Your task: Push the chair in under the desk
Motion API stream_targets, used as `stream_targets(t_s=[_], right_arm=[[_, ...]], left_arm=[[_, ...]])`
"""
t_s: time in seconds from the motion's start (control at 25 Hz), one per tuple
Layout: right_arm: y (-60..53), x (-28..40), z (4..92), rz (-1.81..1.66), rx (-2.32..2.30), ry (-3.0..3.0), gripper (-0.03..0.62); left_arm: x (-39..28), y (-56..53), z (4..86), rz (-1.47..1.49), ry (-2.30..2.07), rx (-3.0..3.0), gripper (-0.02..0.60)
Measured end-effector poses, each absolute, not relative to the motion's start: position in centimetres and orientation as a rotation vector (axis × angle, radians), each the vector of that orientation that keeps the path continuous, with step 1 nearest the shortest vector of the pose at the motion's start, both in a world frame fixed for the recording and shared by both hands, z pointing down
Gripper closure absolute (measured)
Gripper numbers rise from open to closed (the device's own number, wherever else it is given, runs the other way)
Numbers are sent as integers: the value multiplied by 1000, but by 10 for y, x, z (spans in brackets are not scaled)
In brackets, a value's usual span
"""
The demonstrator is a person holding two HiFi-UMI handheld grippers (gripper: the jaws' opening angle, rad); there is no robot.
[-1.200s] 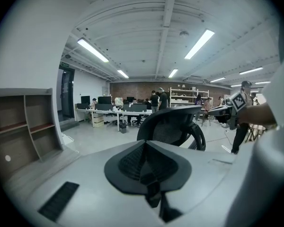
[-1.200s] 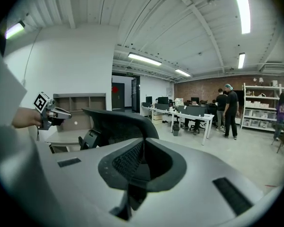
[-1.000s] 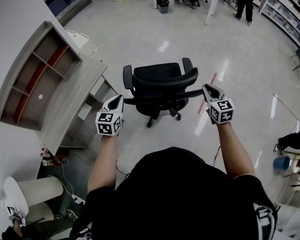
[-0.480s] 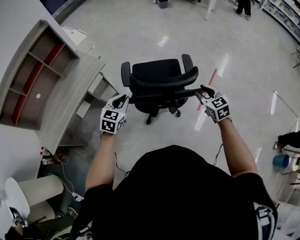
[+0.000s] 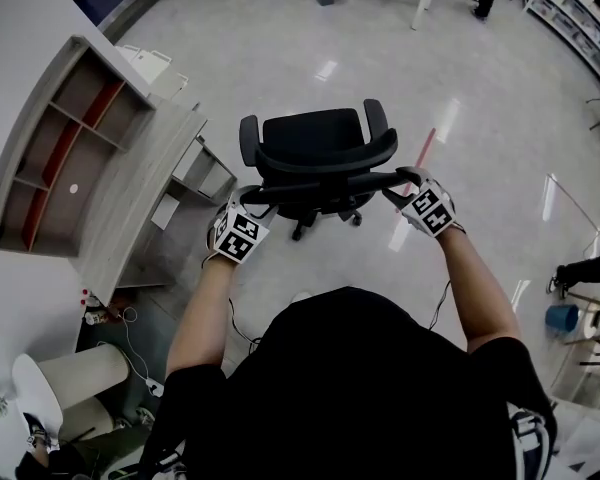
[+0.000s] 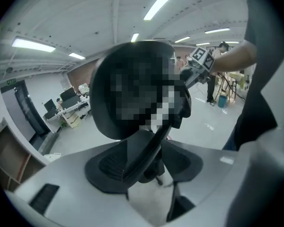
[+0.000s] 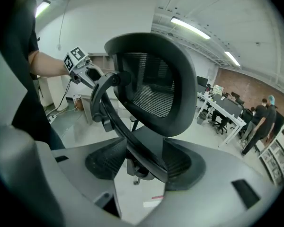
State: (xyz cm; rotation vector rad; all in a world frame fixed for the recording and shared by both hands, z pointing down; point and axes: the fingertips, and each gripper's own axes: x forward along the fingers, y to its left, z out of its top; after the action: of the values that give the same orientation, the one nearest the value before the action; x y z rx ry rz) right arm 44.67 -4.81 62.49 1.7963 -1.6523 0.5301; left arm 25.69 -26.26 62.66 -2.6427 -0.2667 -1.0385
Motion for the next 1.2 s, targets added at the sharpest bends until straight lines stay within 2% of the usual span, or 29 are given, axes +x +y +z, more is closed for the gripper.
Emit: stream_targets(t_s=[0.2,0.52,1.04,1.2], right_arm=[[-55,446,644,428,1580,-1613,309],[-62,456,684,363,1320,-1534,284],[-67,472,736,322,1066,-1421,285],[-69,478,737,296,1080,-1393,357]], left_arm=[[268,-260,648,-1105,-327,-2477,324],[283,-270,690,-1224,-342,-2193,280],[294,-275,738,-1344,-408,-1918,267],[296,-277,739,-1342,-380,-1912,278]])
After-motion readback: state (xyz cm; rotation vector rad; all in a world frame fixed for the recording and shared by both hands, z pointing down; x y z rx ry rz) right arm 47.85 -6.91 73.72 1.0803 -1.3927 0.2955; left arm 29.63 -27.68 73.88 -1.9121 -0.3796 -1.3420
